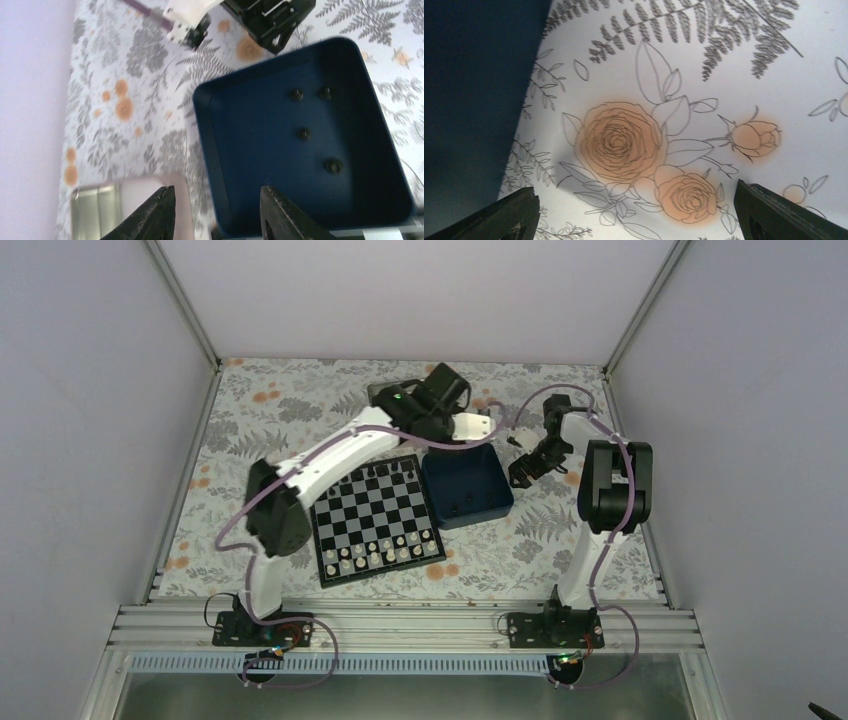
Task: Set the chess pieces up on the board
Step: Pick up the chess piece from the storage box.
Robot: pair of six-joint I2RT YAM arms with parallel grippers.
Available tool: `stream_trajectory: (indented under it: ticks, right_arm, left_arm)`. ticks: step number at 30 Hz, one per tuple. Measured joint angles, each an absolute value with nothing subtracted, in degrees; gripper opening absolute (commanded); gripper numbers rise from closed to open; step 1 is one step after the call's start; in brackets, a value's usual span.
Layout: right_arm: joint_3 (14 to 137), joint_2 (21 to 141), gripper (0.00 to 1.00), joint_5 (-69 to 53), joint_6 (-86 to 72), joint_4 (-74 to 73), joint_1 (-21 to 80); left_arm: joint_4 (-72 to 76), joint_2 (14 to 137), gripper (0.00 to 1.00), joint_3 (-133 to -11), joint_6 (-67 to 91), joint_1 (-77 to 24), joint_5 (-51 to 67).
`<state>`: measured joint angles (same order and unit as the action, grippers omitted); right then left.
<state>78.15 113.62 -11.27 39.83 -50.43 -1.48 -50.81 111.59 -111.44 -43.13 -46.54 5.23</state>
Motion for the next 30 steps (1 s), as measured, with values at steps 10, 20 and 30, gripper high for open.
stream_trajectory:
  ticks: [10, 20, 30]
  right_arm:
    - [78.1, 113.5, 1.0, -11.5, 40.1, -50.2, -3.8]
    - [78.0, 113.5, 1.0, -11.5, 40.4, -50.2, -3.9]
    - [78.0, 113.5, 1.0, -11.5, 40.5, -50.2, -3.9]
  left_arm:
    - [-58.5, 135.8, 0.28, -130.4, -45.1, -48.9, 9.4]
    - [-62.5, 138.3, 0.27, -128.1, -47.5, -51.5, 12.8]
    - [-61.3, 138.3, 0.31, -127.0, -47.6, -51.6, 12.4]
